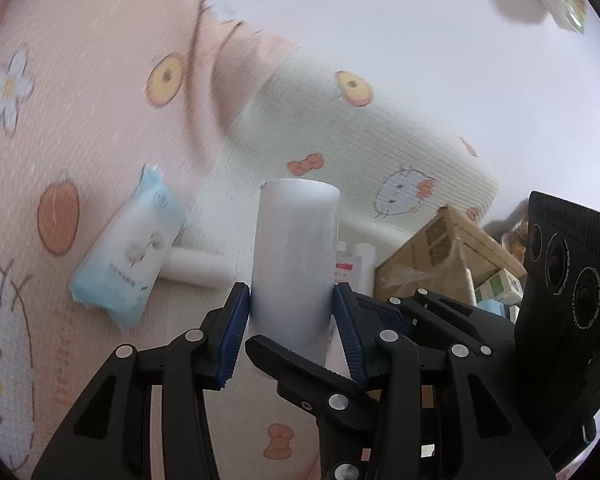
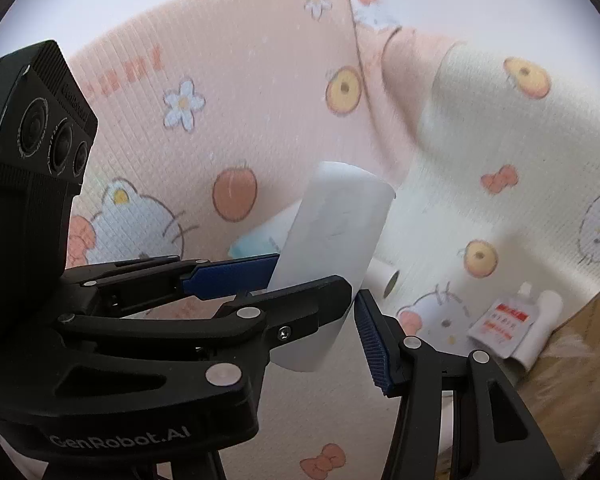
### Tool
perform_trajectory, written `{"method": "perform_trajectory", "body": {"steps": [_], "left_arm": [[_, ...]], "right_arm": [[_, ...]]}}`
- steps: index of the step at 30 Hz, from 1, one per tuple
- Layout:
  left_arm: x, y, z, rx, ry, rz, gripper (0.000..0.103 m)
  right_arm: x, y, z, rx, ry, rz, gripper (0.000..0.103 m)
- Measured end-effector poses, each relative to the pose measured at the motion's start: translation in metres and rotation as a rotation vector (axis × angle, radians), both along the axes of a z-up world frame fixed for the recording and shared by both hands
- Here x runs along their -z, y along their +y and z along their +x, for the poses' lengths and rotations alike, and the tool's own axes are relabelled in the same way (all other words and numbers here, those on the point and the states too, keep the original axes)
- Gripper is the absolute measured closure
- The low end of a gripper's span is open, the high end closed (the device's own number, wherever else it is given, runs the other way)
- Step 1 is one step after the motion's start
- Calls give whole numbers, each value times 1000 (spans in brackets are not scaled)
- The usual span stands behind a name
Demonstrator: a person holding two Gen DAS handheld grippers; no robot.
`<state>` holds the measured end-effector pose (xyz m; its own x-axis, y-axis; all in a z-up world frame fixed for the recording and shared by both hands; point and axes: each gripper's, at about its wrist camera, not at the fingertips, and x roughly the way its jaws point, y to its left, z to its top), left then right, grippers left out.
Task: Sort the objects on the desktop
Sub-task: 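Lift the tube with the left gripper and carry it over the box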
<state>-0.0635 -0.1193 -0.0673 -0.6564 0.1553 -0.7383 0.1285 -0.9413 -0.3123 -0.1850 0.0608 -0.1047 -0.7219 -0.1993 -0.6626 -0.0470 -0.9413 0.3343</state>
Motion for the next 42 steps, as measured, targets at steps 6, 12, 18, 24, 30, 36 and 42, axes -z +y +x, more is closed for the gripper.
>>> {"method": "perform_trajectory", "body": {"steps": [6, 12, 18, 24, 30, 36, 42], "left_arm": [[-25, 33, -1, 60, 54, -97, 56], [-42, 61, -8, 112, 82, -144, 56], [-60, 92, -25, 189, 102, -214, 56], [-80, 123, -45, 265, 145, -242, 56], [-89, 152, -62, 335, 150, -236, 56], [-80, 177, -80, 400, 96, -220, 56], [-68, 200, -93, 445, 43, -199, 56]], "right_arm": [[-21, 12, 24, 30, 76, 55, 53], [-40, 30, 48, 91, 136, 64, 53], [-54, 52, 65, 139, 173, 67, 53], [-72, 84, 82, 221, 227, 56, 53], [-84, 112, 98, 285, 238, 69, 53], [-77, 139, 112, 330, 184, 56, 53], [-67, 159, 124, 359, 121, 45, 53]]}}
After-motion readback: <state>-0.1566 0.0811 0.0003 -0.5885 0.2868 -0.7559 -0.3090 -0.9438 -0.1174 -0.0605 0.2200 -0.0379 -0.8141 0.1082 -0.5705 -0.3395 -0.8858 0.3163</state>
